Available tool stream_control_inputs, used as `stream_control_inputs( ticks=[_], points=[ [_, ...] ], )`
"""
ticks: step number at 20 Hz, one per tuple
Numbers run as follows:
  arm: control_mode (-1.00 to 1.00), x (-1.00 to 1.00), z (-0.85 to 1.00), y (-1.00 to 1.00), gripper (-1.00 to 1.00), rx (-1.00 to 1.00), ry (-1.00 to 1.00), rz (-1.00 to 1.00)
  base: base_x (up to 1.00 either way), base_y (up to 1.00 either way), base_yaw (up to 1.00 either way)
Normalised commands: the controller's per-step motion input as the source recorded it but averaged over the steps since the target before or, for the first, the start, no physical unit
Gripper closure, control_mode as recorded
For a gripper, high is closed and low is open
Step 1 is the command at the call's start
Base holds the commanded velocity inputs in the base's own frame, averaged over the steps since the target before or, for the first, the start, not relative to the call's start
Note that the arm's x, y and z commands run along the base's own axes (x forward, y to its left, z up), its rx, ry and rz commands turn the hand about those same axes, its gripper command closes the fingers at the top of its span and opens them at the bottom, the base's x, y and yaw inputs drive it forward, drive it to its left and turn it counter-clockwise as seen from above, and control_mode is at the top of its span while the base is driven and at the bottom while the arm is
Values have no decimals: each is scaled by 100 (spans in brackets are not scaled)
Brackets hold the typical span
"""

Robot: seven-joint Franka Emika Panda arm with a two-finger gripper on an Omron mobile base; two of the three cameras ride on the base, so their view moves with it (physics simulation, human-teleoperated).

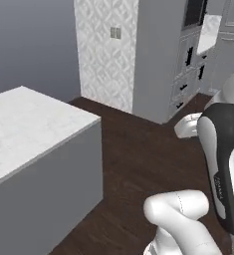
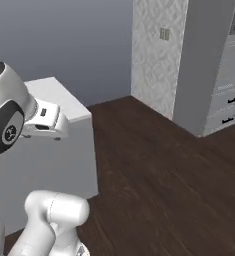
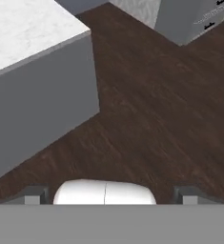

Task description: Gather all objects into one cabinet and sort the glasses and bowls to opposite sides.

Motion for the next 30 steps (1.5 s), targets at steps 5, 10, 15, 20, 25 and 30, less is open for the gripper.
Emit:
stream_control_inputs(
  ticks=[5, 10, 15, 20, 25, 30],
  points=[
    [100, 0, 0, 0, -100, 0, 0, 0, -5, 16, -84],
    [100, 0, 0, 0, -100, 0, 0, 0, 0, 25, -77],
    [100, 0, 0, 0, -100, 0, 0, 0, 0, 35, -65],
    [100, 0, 0, 0, -100, 0, 0, 0, 0, 36, -53],
    [100, 0, 0, 0, -100, 0, 0, 0, 0, 22, -56],
    [100, 0, 0, 0, -100, 0, 0, 0, 0, 7, -67]
  ],
)
